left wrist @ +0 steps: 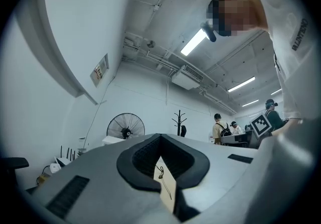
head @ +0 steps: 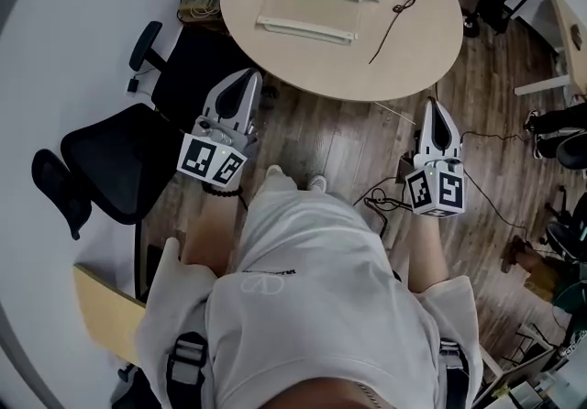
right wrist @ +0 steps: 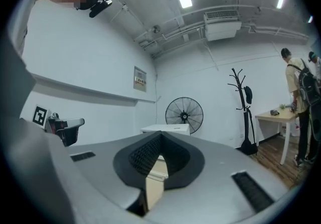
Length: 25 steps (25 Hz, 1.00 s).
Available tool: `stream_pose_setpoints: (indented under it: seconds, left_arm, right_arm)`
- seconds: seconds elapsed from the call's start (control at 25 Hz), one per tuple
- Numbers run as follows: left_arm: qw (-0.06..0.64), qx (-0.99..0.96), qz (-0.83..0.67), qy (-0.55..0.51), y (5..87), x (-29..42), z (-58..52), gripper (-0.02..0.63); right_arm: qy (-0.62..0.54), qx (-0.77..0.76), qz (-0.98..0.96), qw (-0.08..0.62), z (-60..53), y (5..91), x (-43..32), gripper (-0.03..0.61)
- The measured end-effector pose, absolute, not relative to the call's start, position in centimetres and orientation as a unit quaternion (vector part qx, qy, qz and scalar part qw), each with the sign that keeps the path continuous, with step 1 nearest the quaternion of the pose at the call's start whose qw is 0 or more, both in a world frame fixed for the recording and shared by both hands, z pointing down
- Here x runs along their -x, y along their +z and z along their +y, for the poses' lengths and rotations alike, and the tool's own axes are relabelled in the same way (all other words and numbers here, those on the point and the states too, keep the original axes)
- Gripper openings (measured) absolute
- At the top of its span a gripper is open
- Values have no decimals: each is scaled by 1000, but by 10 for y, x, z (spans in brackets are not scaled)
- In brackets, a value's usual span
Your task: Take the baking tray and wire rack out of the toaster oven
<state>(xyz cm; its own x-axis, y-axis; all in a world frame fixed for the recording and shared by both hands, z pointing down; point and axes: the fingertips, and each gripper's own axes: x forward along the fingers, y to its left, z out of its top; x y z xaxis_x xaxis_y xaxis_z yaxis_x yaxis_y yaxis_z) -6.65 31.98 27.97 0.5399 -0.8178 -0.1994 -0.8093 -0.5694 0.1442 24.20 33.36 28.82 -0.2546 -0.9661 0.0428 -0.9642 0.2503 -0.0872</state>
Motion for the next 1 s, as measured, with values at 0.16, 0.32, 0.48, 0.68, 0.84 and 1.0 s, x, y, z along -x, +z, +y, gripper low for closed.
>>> stream_pose_setpoints:
  seconds: [0.16, 0.32, 0.48, 0.68, 0.84, 1.0]
  left_arm:
    - [21, -874, -470, -118, 284, 56, 326, 2]
    - [25, -873, -473, -113, 290, 59, 322, 2]
    - [25, -873, -475, -112, 290, 58, 310, 2]
    - [25, -873, -472, -117, 293, 65, 290, 2]
    - [30, -874, -469, -123, 298, 73, 269, 2]
    - [38, -876, -463, -129, 302, 81, 241, 2]
  right_arm:
    - [-54, 597, 800, 5, 331, 296, -245, -5]
    - [-59, 589, 806, -1, 323, 304, -237, -5]
    - [-67, 585, 808, -2, 311, 309, -231, -5]
    - [-67, 576, 815, -5, 293, 313, -214, -5]
    - [-64, 573, 817, -9, 274, 315, -199, -5]
    - [-66, 575, 815, -13, 252, 318, -185, -5]
